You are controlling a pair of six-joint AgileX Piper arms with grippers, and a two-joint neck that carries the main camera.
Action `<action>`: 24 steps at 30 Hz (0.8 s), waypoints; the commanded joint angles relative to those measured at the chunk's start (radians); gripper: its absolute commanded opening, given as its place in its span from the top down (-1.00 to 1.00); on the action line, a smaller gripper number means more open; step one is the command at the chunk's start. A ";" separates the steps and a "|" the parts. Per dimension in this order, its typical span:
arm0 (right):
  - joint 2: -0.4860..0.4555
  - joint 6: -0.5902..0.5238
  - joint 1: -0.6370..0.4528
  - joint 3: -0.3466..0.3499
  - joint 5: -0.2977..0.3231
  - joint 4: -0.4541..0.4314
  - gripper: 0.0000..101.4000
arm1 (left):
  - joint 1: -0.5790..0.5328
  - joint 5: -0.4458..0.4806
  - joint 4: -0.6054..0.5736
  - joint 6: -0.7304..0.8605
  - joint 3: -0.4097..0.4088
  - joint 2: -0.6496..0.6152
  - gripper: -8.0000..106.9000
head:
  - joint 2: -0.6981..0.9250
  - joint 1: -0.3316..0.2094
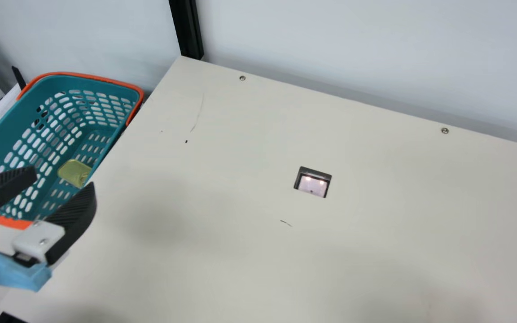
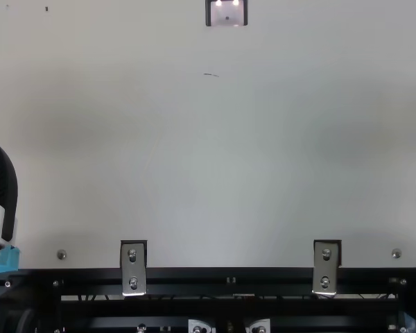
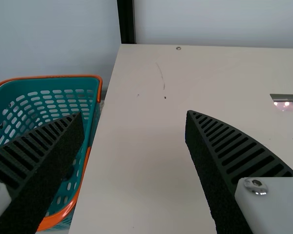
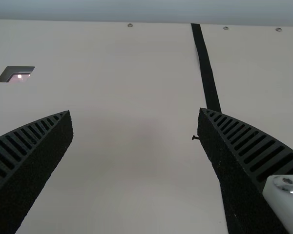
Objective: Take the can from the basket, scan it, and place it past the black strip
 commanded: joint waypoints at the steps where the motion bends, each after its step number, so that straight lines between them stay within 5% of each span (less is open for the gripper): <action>1: 0.000 0.000 0.000 0.000 0.000 0.000 -1.00 | 0.000 0.000 0.000 0.000 0.000 0.000 -0.71 | 0.028 -0.044; 13: 0.000 0.000 0.000 0.000 0.000 0.000 -1.00 | 0.000 0.000 0.000 0.000 0.000 0.000 -0.71 | 0.108 -0.123; 24: 0.000 0.000 0.000 0.000 0.000 0.000 -1.00 | 0.000 0.000 0.000 0.000 0.000 0.000 -0.71 | 0.108 -0.123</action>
